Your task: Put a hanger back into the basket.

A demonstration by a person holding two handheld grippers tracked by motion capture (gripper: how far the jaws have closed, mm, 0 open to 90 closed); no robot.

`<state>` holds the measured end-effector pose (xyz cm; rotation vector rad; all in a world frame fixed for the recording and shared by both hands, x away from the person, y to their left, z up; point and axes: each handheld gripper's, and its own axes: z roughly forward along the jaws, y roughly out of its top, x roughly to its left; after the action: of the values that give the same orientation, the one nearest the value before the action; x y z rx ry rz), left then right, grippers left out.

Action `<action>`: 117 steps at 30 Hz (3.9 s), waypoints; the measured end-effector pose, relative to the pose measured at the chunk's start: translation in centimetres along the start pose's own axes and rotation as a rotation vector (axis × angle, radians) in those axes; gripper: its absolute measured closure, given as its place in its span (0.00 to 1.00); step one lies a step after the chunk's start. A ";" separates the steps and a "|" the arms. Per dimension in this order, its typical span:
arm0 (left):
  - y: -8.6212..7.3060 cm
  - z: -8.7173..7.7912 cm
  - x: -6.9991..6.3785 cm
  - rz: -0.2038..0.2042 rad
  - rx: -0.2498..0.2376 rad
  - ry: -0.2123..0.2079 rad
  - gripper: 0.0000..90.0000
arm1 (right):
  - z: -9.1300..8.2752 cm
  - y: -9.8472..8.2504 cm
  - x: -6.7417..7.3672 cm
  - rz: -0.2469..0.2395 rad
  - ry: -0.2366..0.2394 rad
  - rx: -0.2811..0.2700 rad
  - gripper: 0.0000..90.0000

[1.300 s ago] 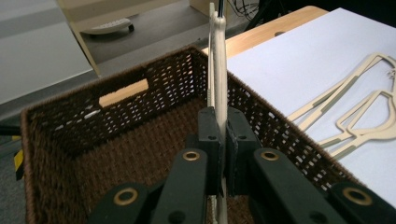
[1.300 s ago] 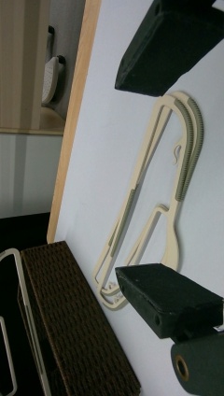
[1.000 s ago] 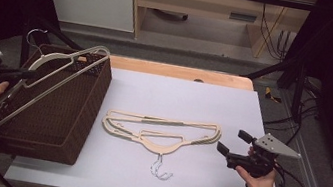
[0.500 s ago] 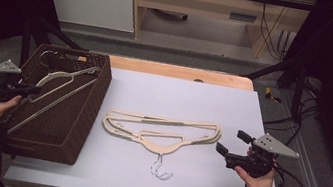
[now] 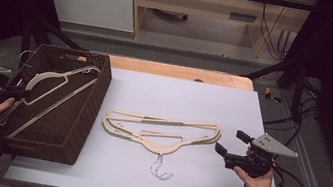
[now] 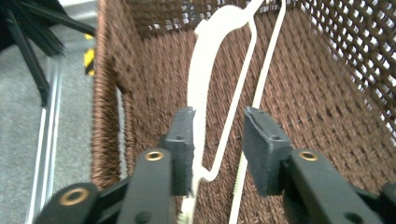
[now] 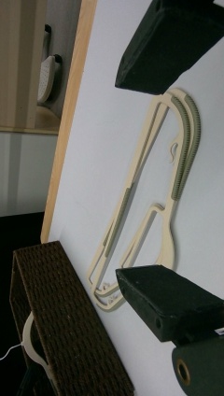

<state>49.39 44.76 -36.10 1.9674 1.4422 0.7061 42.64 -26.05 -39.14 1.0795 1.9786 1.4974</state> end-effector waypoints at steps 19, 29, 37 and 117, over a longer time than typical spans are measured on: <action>2.5 -3.2 -11.5 0.150 -0.330 -0.340 0.10 | -0.3 0.1 0.0 0.008 -0.009 -0.011 0.09; 2.9 -2.4 -18.2 0.281 -0.320 -0.481 0.07 | -0.3 0.1 0.0 0.005 -0.014 -0.009 0.08; 2.7 -0.4 -22.3 0.361 -0.248 -0.540 0.07 | -0.3 0.1 0.0 0.005 -0.013 -0.010 0.08; -0.3 9.8 -30.9 0.584 0.237 -0.575 0.80 | 0.3 -0.1 0.5 -0.019 0.024 0.020 0.08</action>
<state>47.84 13.65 -45.16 2.5326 0.6282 0.1545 42.52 -25.48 -39.28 1.0525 2.0185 1.4913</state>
